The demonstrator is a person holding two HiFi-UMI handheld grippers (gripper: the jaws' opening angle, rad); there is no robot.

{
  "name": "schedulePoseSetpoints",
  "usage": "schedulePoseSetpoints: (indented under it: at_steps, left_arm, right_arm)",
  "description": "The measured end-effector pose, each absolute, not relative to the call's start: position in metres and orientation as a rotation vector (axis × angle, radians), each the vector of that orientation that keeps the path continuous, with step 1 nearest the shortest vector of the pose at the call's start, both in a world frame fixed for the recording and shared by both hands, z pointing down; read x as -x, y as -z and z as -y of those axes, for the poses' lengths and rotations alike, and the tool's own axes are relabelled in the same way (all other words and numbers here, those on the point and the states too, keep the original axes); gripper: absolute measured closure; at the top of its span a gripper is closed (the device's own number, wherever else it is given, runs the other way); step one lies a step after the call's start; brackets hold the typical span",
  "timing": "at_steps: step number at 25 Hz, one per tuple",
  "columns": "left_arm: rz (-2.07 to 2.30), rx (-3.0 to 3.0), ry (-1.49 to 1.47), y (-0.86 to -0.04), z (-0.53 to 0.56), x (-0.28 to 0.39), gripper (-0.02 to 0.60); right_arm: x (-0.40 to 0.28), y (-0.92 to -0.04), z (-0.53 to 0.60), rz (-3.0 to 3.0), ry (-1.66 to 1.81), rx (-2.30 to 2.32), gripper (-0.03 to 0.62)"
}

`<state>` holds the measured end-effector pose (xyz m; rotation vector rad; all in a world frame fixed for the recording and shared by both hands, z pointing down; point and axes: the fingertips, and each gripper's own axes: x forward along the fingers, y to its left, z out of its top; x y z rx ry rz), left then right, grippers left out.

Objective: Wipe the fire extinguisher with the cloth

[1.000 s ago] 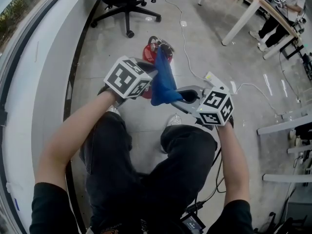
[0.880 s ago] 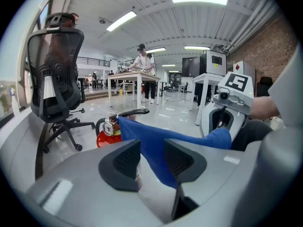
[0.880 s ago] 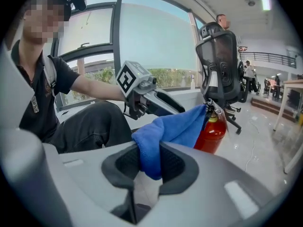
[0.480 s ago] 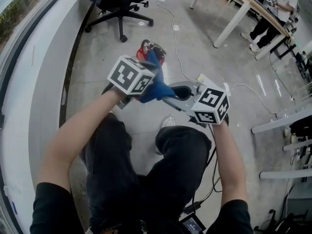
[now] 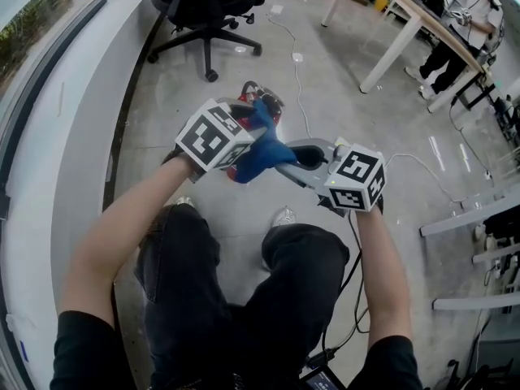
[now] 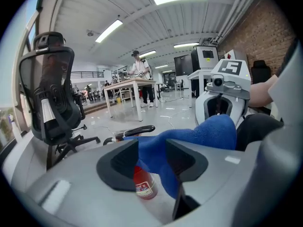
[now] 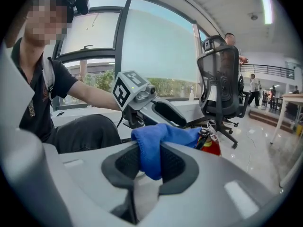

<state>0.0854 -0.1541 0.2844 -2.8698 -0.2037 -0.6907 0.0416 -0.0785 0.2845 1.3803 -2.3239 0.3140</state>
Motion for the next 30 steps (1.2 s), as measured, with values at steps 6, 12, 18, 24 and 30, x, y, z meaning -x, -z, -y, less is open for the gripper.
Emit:
schedulePoseSetpoints:
  at_steps: [6,12,18,24,30]
  left_arm:
    - [0.193,2.951,0.749,-0.304,0.173,-0.117,0.353]
    - [0.137,2.936,0.774,-0.314,0.186,-0.118,0.577]
    - [0.107,2.996,0.699,-0.304,0.192,-0.113,0.545]
    - [0.080,3.068,0.728,-0.313,0.192,-0.134,0.381]
    - [-0.006,3.066,0.717,-0.313,0.207,-0.129,0.545]
  right_arm:
    - [-0.059,-0.282,0.090,2.347,-0.309,-1.428,0.514]
    - [-0.069,-0.286,0.097,2.350,-0.316,-1.454,0.514]
    - [-0.063,-0.286,0.100,2.360,-0.316,-1.452,0.514]
    - [-0.068,-0.287,0.100,2.355,-0.322,-1.478,0.514]
    - [-0.073,-0.294,0.099,2.347,-0.343,-1.491,0.514]
